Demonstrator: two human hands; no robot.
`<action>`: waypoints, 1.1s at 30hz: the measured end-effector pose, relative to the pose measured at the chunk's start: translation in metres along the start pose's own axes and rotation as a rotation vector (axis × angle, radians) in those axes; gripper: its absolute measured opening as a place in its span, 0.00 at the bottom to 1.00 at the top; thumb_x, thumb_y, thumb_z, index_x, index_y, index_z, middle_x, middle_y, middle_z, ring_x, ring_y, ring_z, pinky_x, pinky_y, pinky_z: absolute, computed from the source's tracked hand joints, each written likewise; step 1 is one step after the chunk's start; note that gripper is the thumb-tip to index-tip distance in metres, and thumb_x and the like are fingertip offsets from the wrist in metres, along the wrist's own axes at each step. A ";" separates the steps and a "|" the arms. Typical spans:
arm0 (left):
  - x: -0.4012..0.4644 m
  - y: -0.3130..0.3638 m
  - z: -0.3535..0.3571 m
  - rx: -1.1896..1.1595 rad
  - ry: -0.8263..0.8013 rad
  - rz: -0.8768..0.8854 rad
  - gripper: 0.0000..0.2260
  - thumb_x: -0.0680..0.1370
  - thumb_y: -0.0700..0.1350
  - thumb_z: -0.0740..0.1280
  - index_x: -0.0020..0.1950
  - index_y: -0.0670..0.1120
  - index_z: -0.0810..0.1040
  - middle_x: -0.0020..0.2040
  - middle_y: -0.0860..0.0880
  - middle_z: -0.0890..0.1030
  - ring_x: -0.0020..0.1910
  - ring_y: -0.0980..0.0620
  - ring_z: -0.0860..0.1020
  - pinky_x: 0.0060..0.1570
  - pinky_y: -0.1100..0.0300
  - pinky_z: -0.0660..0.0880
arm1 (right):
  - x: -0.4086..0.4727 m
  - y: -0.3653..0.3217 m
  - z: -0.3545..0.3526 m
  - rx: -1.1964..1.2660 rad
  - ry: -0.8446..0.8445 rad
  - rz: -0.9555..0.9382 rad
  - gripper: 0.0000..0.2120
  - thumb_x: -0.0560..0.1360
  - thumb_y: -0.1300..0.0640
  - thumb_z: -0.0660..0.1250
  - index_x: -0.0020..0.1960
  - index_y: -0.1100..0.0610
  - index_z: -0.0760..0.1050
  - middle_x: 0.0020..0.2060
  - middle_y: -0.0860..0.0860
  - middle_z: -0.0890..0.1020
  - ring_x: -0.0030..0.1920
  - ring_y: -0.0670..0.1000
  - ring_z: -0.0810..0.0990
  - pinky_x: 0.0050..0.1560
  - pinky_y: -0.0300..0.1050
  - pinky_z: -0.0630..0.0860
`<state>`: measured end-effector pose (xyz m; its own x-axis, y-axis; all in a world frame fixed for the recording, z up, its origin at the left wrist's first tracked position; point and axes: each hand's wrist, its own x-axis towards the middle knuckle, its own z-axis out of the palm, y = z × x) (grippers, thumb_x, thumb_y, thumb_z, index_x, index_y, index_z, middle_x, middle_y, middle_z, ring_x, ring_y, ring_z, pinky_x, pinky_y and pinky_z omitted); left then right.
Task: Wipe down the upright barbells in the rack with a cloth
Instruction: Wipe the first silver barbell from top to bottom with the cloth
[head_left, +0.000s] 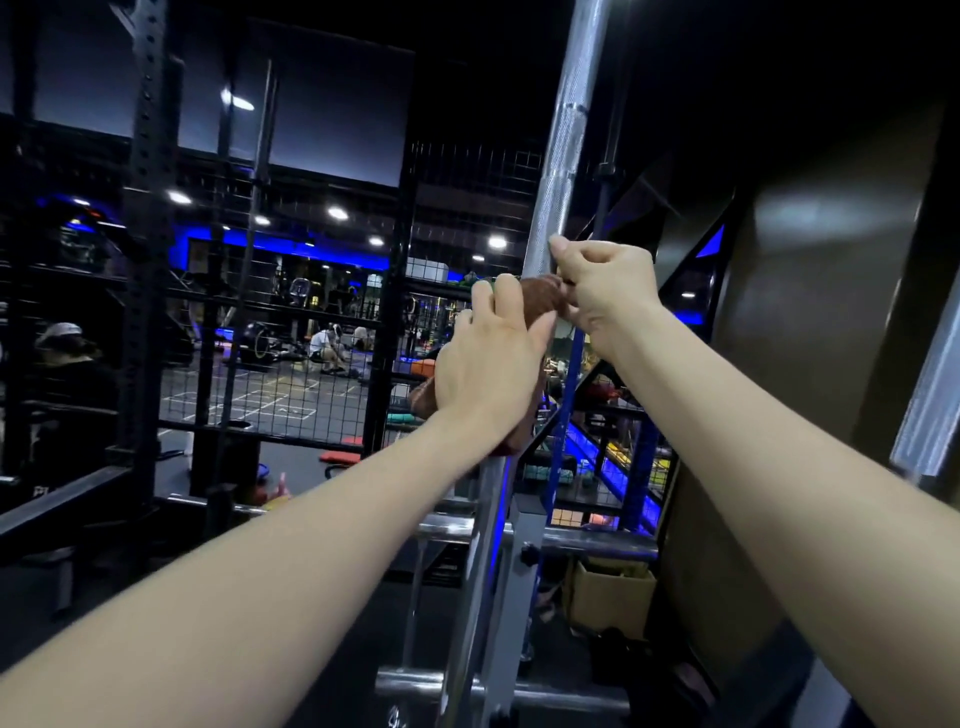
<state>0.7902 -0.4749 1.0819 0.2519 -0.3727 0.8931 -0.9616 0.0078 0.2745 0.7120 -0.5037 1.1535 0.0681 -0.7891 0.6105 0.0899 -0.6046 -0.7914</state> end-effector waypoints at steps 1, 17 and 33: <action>-0.006 -0.004 0.002 0.010 -0.004 -0.011 0.21 0.81 0.57 0.53 0.63 0.42 0.62 0.59 0.43 0.68 0.52 0.42 0.74 0.34 0.53 0.66 | -0.003 0.005 0.000 0.012 -0.012 0.010 0.12 0.75 0.57 0.70 0.33 0.53 0.78 0.27 0.45 0.76 0.31 0.46 0.73 0.45 0.49 0.80; -0.003 -0.007 -0.006 -0.253 -0.040 -0.108 0.18 0.81 0.56 0.49 0.61 0.43 0.61 0.57 0.44 0.70 0.48 0.44 0.75 0.36 0.51 0.64 | -0.027 0.006 -0.005 0.166 -0.103 0.178 0.07 0.77 0.58 0.68 0.48 0.62 0.80 0.24 0.46 0.79 0.23 0.41 0.76 0.33 0.38 0.78; -0.020 -0.013 0.000 -0.370 -0.095 -0.193 0.15 0.82 0.55 0.48 0.57 0.44 0.62 0.55 0.44 0.72 0.50 0.40 0.77 0.39 0.52 0.64 | -0.036 0.021 -0.003 0.136 -0.072 0.124 0.08 0.78 0.58 0.66 0.45 0.61 0.81 0.31 0.49 0.80 0.28 0.42 0.79 0.36 0.40 0.79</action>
<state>0.7974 -0.4679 1.0602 0.3952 -0.4836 0.7810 -0.7897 0.2554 0.5578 0.7085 -0.4879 1.1146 0.1574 -0.8438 0.5131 0.2090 -0.4793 -0.8524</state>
